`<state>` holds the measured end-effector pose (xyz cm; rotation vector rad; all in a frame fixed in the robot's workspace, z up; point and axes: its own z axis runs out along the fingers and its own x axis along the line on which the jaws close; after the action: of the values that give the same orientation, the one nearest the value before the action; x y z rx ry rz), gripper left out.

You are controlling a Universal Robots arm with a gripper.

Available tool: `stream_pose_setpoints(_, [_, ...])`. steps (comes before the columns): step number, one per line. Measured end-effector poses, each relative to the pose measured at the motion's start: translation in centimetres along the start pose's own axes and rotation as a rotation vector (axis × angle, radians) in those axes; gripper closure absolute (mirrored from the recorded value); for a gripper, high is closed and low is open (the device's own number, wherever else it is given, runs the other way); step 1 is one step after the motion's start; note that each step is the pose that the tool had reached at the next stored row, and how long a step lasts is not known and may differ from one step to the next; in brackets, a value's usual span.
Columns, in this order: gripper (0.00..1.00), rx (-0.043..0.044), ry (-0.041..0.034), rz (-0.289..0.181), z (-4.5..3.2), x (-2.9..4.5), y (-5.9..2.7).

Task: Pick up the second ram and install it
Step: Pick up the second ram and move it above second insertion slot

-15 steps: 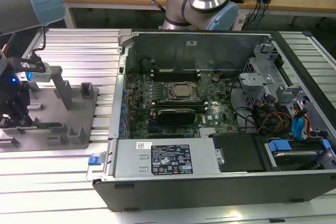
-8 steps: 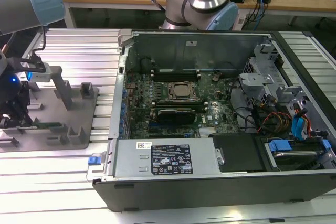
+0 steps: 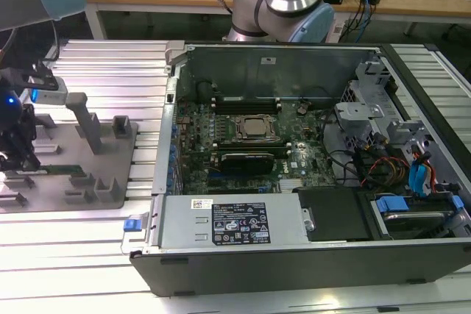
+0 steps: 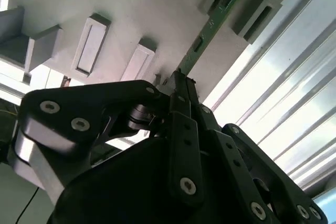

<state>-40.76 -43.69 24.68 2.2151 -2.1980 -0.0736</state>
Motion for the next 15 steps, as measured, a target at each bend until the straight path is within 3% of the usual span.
stream_pose_setpoints(6, [0.91,0.0,0.0,0.0,-2.59,-0.05,0.12])
stream_pose_setpoints(8, [0.91,0.0001,-0.0001,0.0,-4.05,-0.08,0.19])
stream_pose_setpoints(15, [0.91,0.0001,-0.0001,0.0,-6.8,-0.13,0.32])
